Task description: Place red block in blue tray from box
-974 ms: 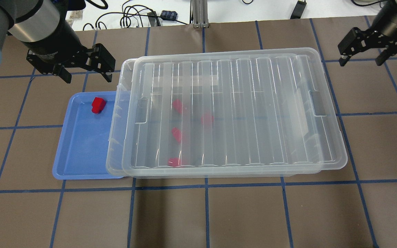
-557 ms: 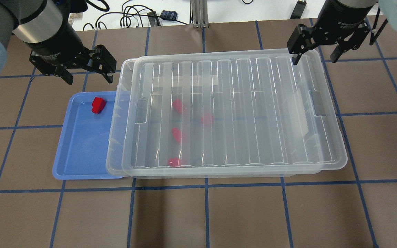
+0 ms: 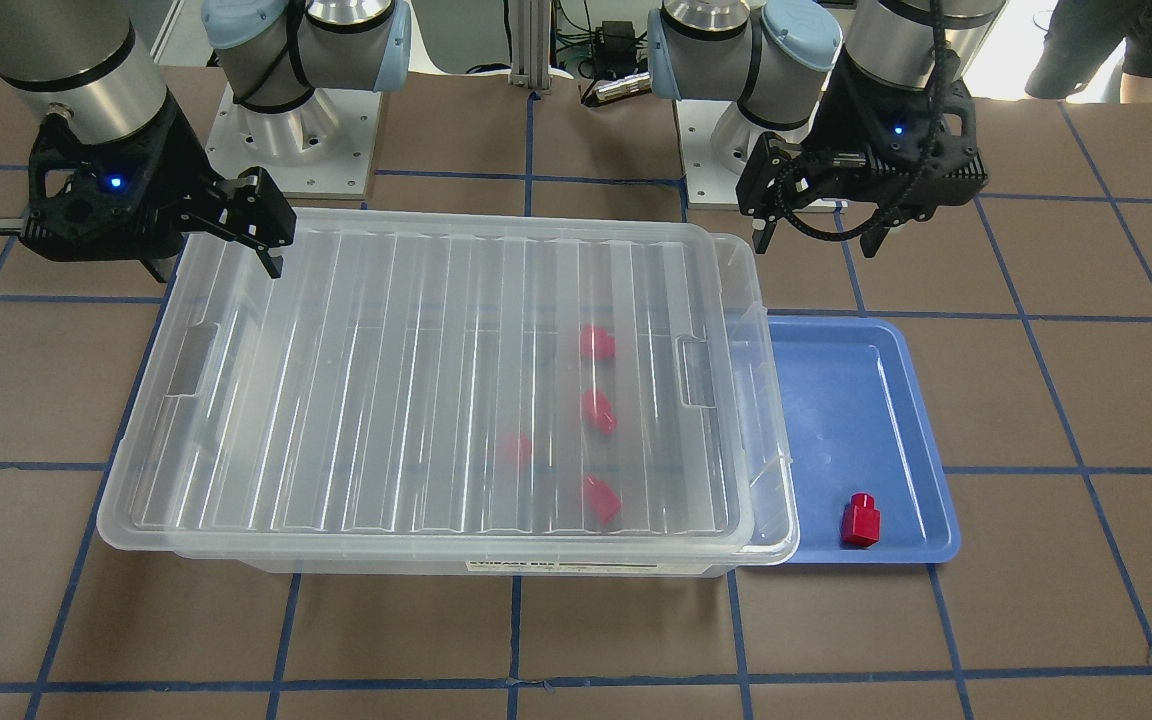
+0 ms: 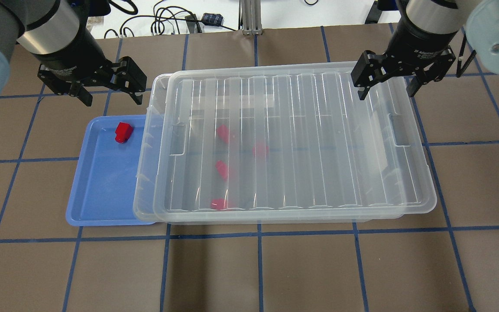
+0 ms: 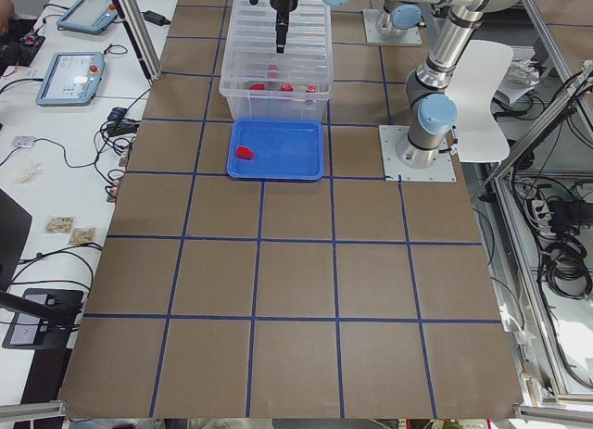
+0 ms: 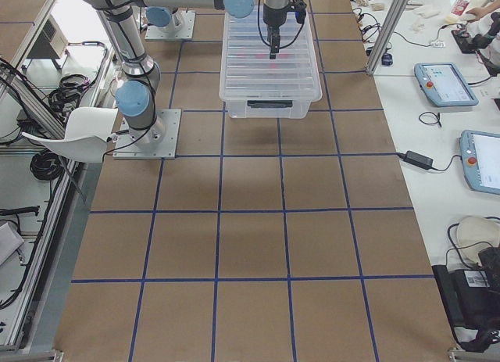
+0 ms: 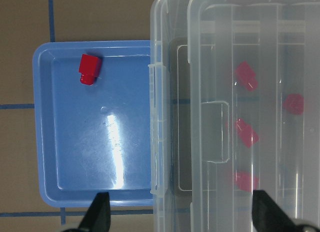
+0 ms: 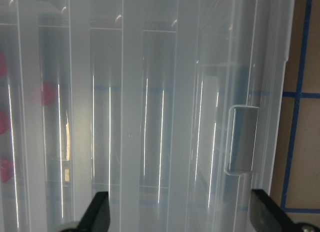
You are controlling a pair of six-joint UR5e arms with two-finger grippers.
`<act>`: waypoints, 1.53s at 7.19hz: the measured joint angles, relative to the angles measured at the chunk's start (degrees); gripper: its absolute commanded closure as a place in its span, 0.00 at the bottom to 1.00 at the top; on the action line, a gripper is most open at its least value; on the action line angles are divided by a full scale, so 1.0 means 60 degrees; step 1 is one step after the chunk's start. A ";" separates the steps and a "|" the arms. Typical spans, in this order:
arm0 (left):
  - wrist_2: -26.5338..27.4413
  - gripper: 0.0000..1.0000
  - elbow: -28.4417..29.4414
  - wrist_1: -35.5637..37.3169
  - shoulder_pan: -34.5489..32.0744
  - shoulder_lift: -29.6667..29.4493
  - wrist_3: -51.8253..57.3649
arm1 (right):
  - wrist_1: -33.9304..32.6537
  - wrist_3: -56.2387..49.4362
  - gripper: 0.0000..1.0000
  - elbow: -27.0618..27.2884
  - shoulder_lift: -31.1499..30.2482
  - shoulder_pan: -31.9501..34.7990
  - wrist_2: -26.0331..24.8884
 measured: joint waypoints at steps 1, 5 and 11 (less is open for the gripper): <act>0.0002 0.00 0.0005 0.0001 0.0002 -0.0002 0.0007 | -0.0064 0.0027 0.00 0.0013 -0.0026 0.0021 -0.0004; -0.0009 0.00 0.0059 -0.0013 -0.0004 -0.0017 0.0012 | -0.0967 0.0037 0.00 0.0052 -0.0118 0.0089 -0.0088; 0.0016 0.00 0.0006 -0.0010 -0.0024 0.0012 0.0012 | -0.1045 0.0044 0.00 0.0086 -0.0017 0.0087 -0.0008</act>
